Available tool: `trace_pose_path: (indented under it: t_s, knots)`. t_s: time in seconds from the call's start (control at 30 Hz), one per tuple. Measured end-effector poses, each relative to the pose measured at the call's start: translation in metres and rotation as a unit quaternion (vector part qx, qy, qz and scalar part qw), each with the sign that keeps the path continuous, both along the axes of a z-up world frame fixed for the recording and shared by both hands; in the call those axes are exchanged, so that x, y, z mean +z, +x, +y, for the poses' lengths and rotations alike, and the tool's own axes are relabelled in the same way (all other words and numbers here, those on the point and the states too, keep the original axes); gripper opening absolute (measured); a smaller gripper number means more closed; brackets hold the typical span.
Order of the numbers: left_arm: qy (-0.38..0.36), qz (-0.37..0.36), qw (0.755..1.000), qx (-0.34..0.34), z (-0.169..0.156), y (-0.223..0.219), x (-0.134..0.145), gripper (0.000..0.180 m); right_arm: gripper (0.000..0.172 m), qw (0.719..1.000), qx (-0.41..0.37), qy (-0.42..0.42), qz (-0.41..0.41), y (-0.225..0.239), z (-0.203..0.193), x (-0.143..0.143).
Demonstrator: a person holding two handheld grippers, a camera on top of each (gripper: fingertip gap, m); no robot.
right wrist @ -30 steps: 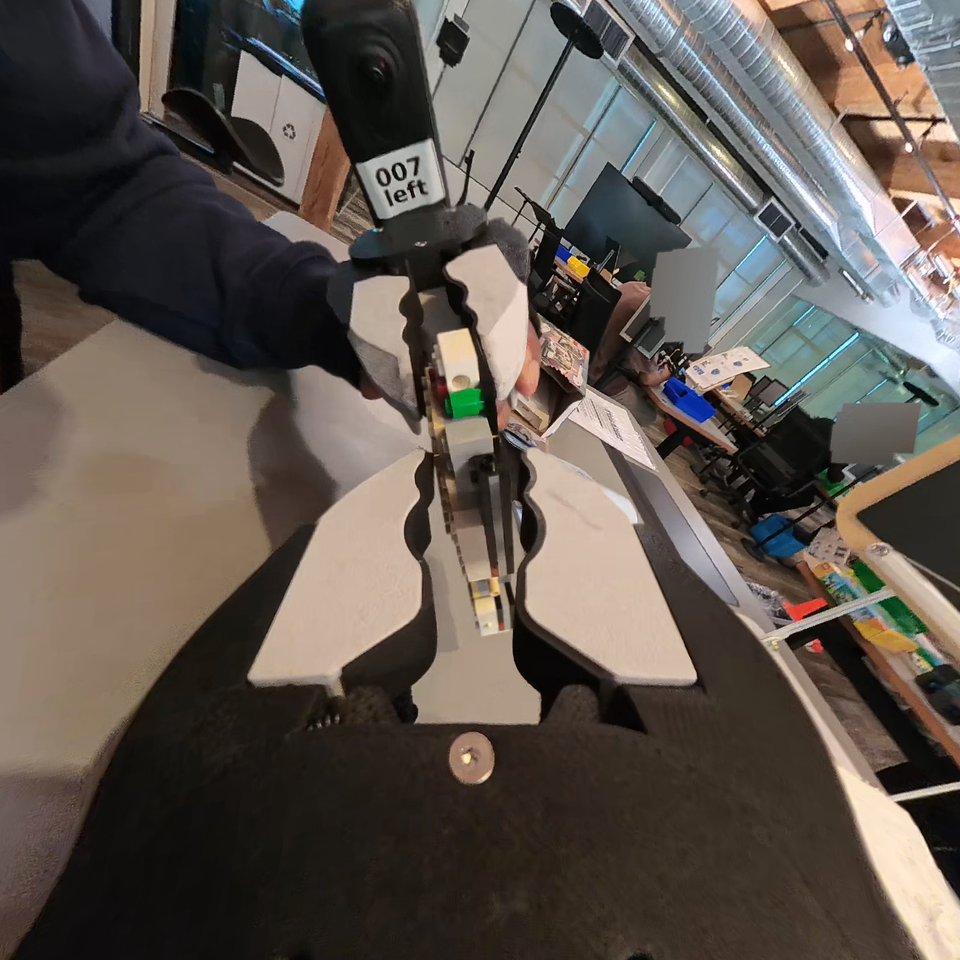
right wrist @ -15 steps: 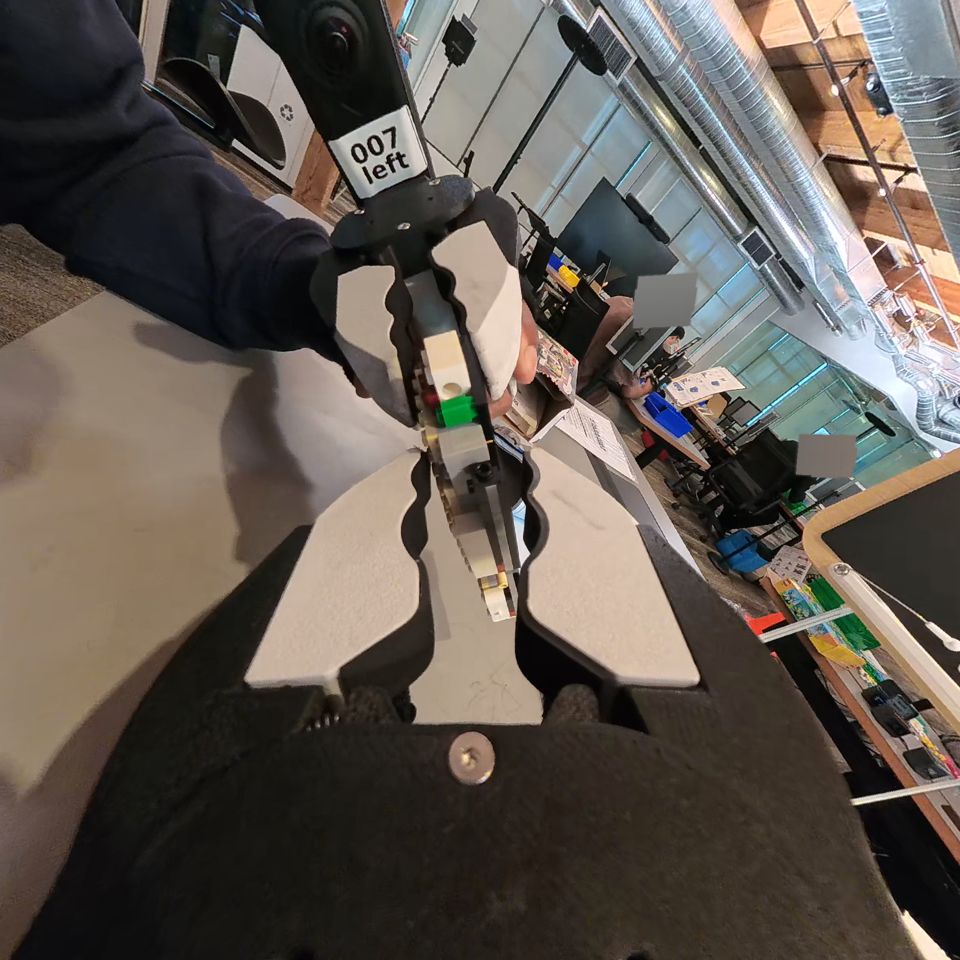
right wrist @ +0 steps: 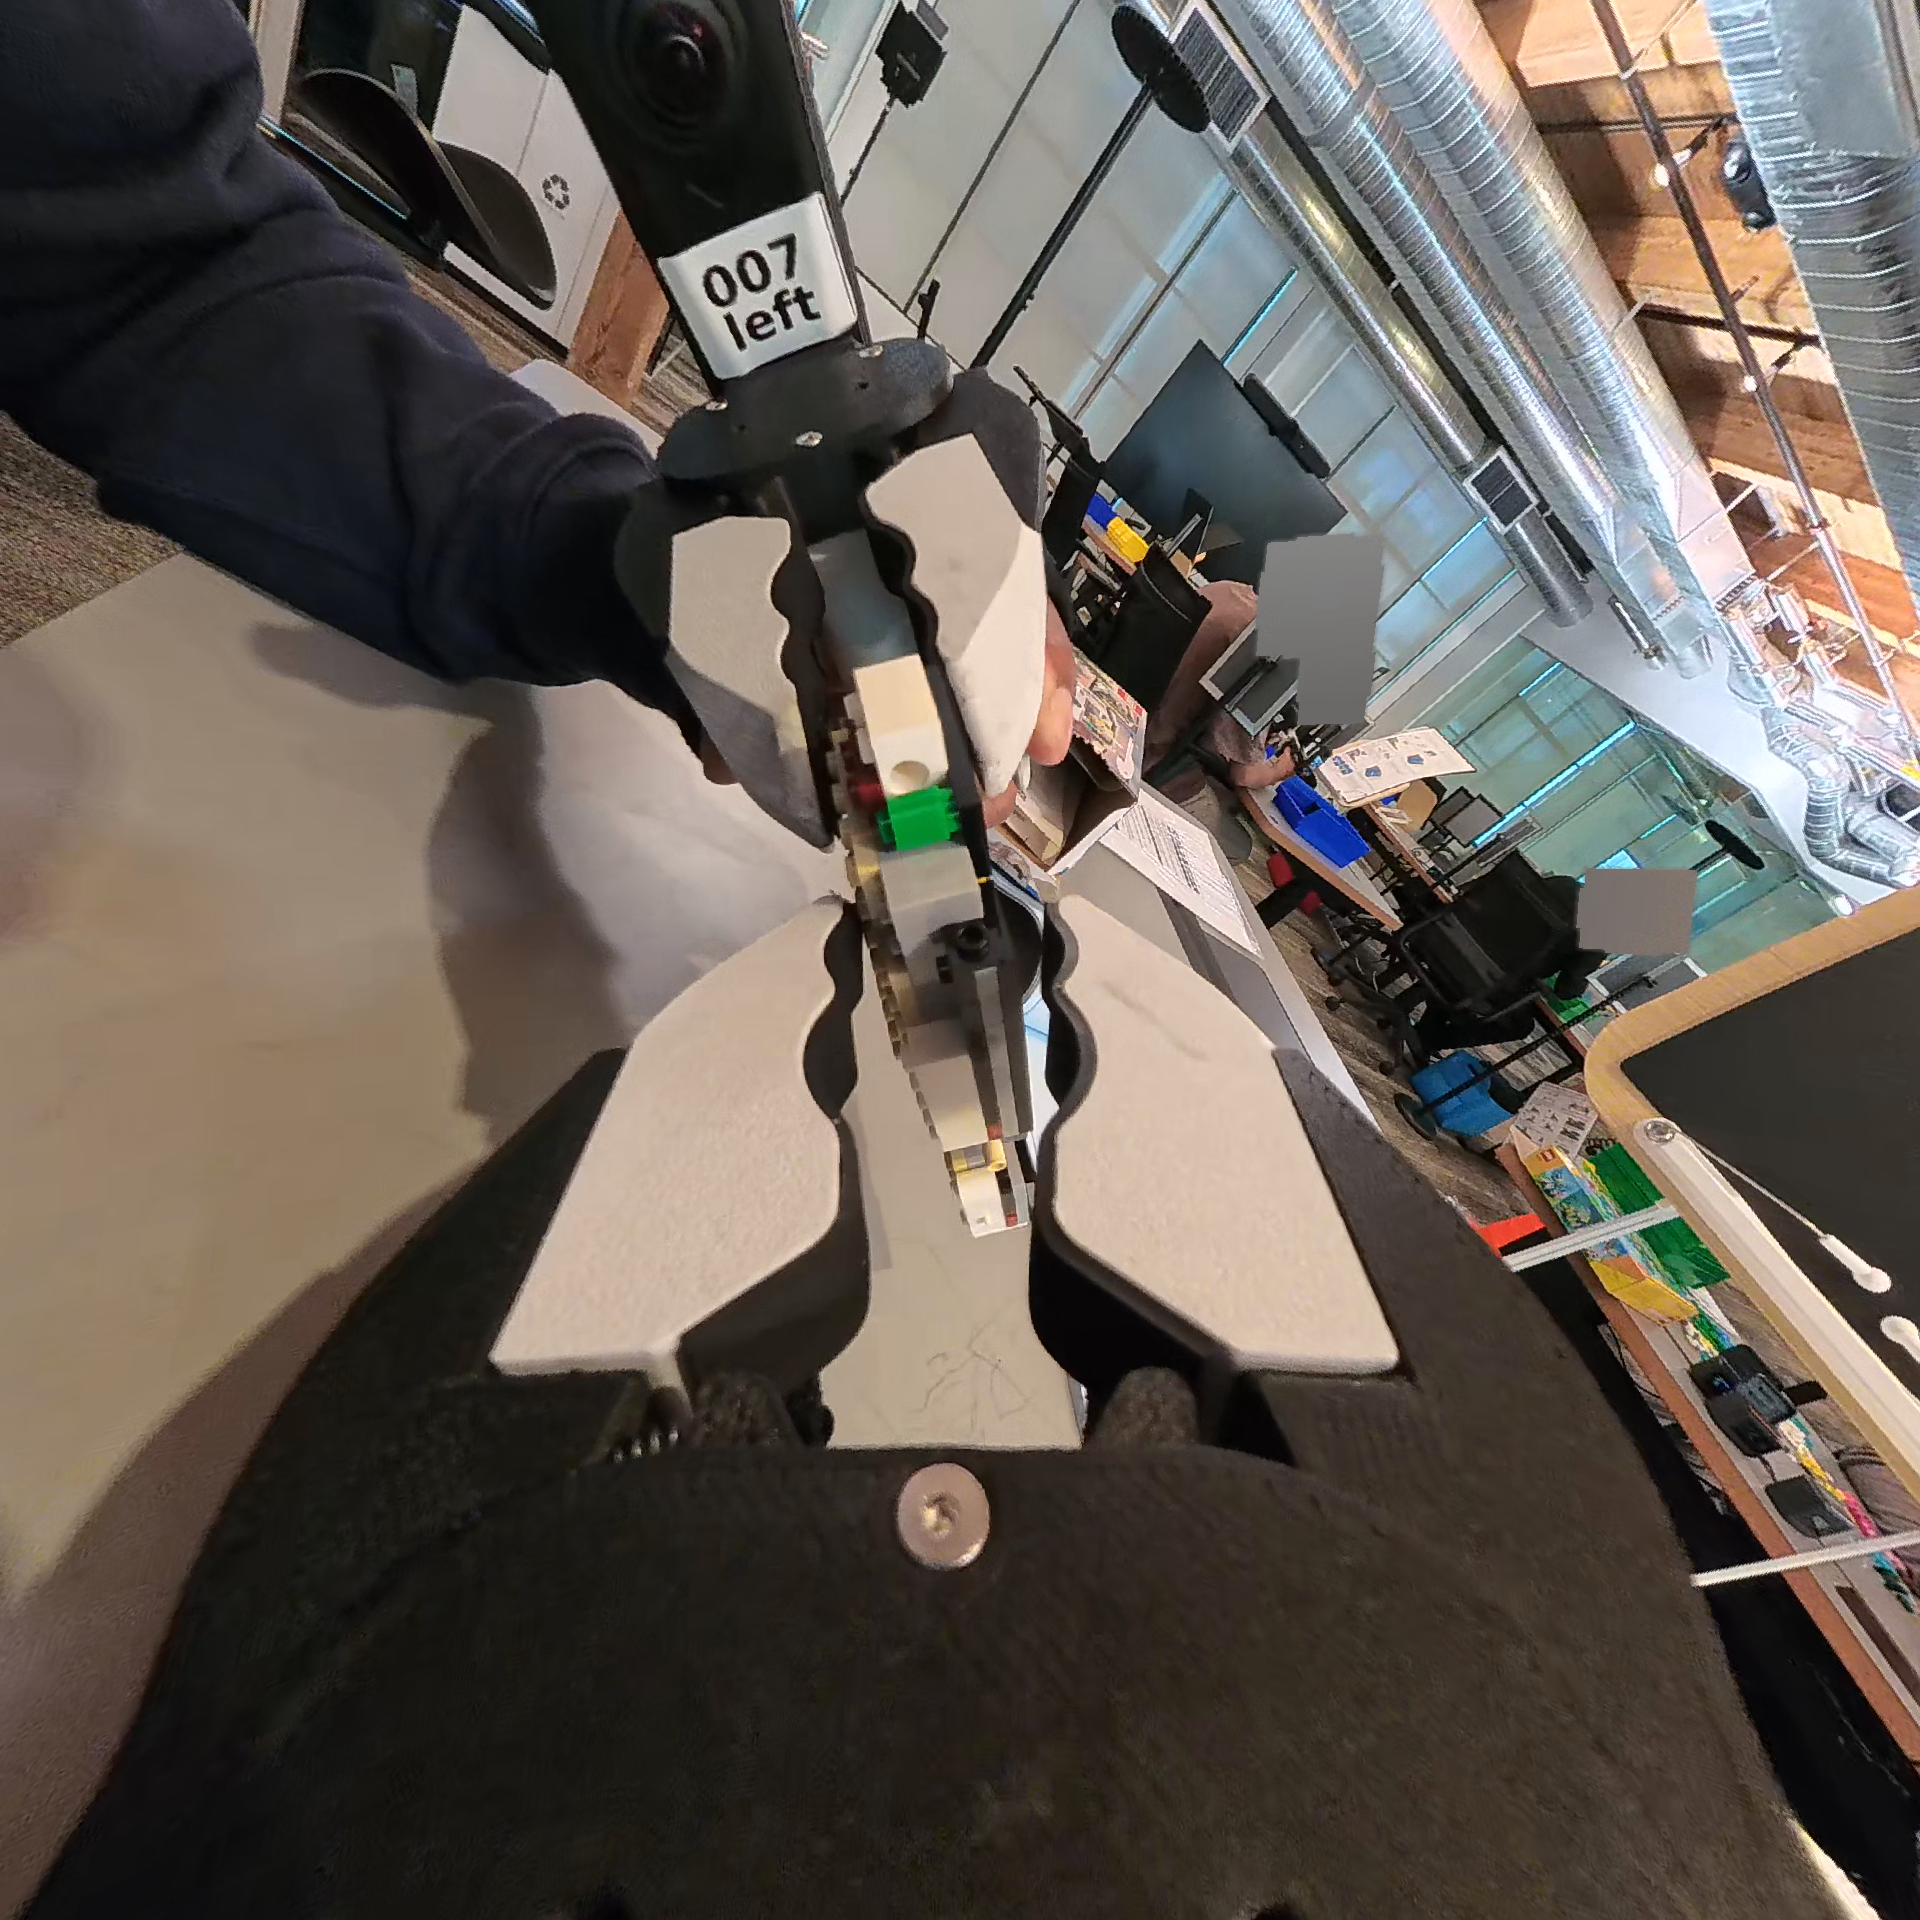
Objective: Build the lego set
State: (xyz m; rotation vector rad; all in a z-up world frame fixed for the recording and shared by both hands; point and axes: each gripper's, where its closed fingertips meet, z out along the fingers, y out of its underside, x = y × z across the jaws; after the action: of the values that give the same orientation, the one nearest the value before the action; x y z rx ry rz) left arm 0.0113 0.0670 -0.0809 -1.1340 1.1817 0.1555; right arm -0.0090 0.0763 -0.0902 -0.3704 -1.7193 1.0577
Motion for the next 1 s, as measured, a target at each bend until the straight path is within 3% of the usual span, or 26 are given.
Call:
trace_pose_path:
  t_s: [0.33, 0.53, 1.0]
  knots:
    - [-0.007, -0.023, 1.0, -0.004, 0.001, -0.003, 0.002, 0.023, 0.032, 1.0, -0.003, -0.007, 0.0, -0.001, 0.002, 0.001]
    - [-0.033, -0.098, 0.994, -0.027, 0.001, -0.01, 0.01, 0.023, 0.03, 0.999, -0.009, -0.033, -0.008, -0.003, 0.006, 0.002]
    - [-0.155, -0.293, 0.94, -0.077, 0.016, -0.029, 0.014, 0.023, 0.03, 0.984, -0.011, -0.155, -0.089, -0.012, 0.016, 0.004]
